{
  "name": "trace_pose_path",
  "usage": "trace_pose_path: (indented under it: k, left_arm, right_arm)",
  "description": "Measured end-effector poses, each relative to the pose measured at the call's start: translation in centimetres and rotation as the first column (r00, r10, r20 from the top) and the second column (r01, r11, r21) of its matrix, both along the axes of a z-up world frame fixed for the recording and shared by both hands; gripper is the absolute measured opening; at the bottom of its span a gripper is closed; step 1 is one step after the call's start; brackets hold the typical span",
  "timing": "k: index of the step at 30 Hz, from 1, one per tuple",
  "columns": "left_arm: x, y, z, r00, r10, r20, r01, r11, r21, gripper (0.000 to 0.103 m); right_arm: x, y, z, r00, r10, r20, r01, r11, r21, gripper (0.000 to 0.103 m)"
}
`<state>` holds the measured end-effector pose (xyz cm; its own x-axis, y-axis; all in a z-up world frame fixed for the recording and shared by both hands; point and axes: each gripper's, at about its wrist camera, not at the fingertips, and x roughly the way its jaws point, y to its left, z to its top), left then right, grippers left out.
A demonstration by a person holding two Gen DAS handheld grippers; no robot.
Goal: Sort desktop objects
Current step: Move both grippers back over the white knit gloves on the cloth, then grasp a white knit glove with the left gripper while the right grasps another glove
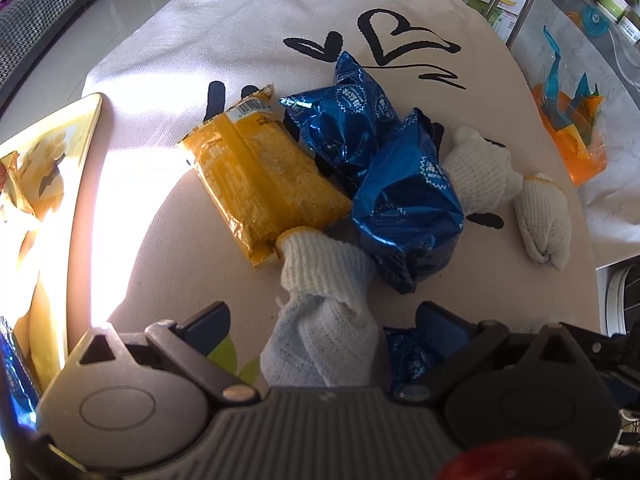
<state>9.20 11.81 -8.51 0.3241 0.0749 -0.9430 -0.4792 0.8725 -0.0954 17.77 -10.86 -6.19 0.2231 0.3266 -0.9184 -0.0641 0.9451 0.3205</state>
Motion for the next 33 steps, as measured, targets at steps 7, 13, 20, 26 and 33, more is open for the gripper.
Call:
trace_pose_path:
  k: [7, 13, 20, 26, 33]
  left_arm:
    - [0.0, 0.1, -1.7, 0.999, 0.038, -0.037, -0.039, 0.999, -0.008, 0.102]
    - [-0.8, 0.6, -1.7, 0.997, 0.079, -0.017, -0.079, 0.997, -0.021, 0.098]
    - [-2.0, 1.8, -0.9, 0.994, 0.105, 0.011, -0.104, 0.992, -0.068, 0.076]
    - [-2.2, 1.9, -0.9, 0.995, 0.095, 0.013, -0.093, 0.993, -0.070, 0.086]
    - [-1.2, 0.4, -1.8, 0.996, 0.078, -0.041, -0.076, 0.996, 0.048, 0.102]
  right_arm:
    - [-0.2, 1.0, -1.2, 1.000, 0.027, 0.006, -0.027, 0.999, -0.018, 0.078]
    - [-0.8, 1.9, -2.3, 0.997, 0.067, 0.026, -0.066, 0.997, -0.041, 0.055]
    - [-0.8, 1.5, -1.6, 0.997, 0.067, 0.037, -0.066, 0.997, -0.035, 0.049]
    - [-0.7, 2.0, -1.4, 0.994, 0.090, 0.062, -0.084, 0.991, -0.104, 0.050]
    - [-0.6, 2.2, -2.2, 0.996, 0.089, 0.030, -0.084, 0.988, -0.128, 0.064]
